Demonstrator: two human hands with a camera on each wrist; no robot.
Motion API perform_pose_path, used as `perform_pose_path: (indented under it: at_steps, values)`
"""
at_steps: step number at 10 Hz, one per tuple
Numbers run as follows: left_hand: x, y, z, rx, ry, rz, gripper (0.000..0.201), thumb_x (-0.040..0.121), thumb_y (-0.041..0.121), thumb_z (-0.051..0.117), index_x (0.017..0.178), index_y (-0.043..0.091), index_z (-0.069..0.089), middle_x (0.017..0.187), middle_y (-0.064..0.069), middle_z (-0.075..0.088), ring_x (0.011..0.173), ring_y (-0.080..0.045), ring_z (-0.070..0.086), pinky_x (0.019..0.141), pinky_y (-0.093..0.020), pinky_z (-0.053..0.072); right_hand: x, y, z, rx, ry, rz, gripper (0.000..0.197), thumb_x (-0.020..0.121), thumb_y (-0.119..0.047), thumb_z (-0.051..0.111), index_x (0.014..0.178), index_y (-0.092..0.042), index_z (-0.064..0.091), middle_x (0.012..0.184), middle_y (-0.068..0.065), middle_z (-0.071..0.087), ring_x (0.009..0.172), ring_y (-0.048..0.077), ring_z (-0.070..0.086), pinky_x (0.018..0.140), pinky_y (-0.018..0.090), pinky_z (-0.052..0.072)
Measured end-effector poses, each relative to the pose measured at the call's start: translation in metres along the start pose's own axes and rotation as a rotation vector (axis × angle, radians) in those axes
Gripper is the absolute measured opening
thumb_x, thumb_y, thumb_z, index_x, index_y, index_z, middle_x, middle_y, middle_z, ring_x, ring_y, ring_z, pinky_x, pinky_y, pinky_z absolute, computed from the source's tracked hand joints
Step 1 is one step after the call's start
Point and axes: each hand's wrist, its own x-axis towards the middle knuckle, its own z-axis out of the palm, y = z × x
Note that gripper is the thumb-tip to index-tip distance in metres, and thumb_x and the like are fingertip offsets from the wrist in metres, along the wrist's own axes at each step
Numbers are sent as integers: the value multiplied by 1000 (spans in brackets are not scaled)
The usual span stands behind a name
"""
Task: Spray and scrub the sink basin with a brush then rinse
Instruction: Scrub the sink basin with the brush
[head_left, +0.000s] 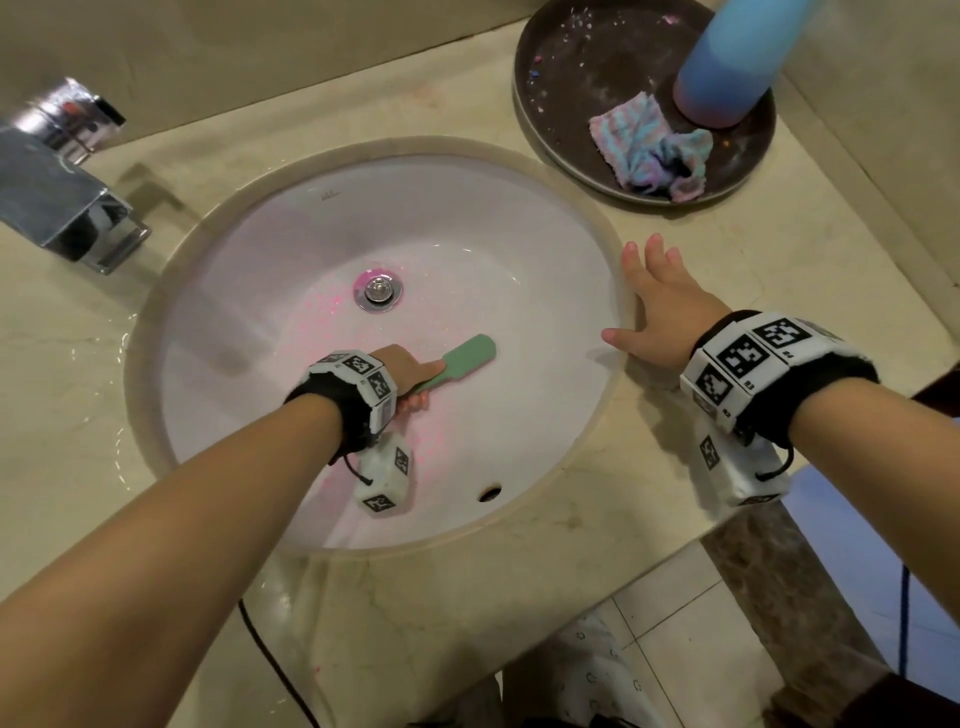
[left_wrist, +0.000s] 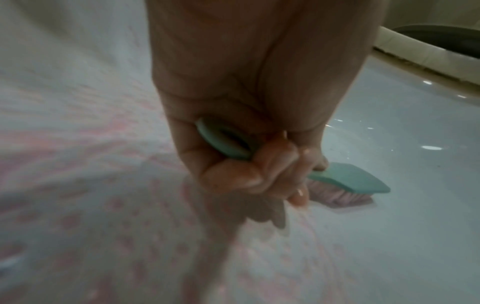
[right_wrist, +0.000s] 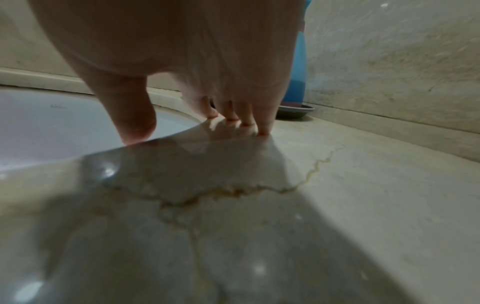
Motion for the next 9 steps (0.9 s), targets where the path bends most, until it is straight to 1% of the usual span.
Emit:
perform_pose_path:
  at_steps: [1,2,3,4,5,6,7,8,9]
  values:
    - [-2,0,0,20,-17,8,53,98,43,42,62,6,57,31,3,46,22,-8,34,33,-13,28,0,-1,-1,-3,-4,1,92,91,-40,55,150,-14,-10,156,10,-18,145,28,-10,118,42,11]
    - [-7,-14,-12,128,-9,2,52,96,45,43,64,8,61,31,4,48,22,-6,36,39,-18,33,0,-1,-1,-7,1,5,92,90,-40,55,150,-15,-10,156,10,-18,145,28,-10,118,42,11]
    - [-10,-33,-27,183,38,-12,53,96,46,44,64,9,63,32,5,49,23,-5,37,46,-22,34,-1,-1,0,-10,2,7,92,90,-40,55,150,-14,-10,156,10,-18,145,28,-10,118,42,11]
    - [-11,-43,-37,208,83,-22,54,95,48,43,64,9,64,33,6,49,30,-9,41,49,-22,34,0,-2,1,-19,10,11,93,90,-41,55,149,-14,-11,156,10,-18,145,28,-10,119,43,11]
    - [-11,-41,-30,188,54,-25,55,95,49,43,63,9,64,33,5,48,27,-8,38,48,-22,34,0,-3,2,-12,12,15,93,90,-41,56,149,-14,-11,156,11,-18,145,28,-11,119,43,10]
    - [-13,-25,-15,304,47,13,54,95,49,43,72,7,67,38,5,51,32,-8,42,48,-22,35,0,-2,1,-13,14,12,93,90,-40,56,149,-14,-11,156,11,-18,145,28,-10,118,43,10]
    - [-19,-13,-11,439,58,59,54,96,47,42,66,9,65,31,6,47,34,-9,43,48,-20,33,-1,-2,0,-8,3,9,92,90,-39,56,150,-14,-10,156,10,-18,145,28,-10,118,43,11]
    - [-28,-18,-22,519,55,44,53,95,47,43,59,12,59,25,8,41,40,-11,40,47,-19,30,-1,-1,-1,-15,-6,7,92,90,-39,55,149,-14,-11,156,10,-18,145,28,-10,118,43,10]
    - [-33,-33,-38,542,68,-1,53,95,48,44,57,13,58,25,8,42,41,-11,40,47,-20,32,0,-1,-1,-13,-8,3,92,90,-39,56,150,-14,-11,156,10,-18,145,28,-11,118,43,11]
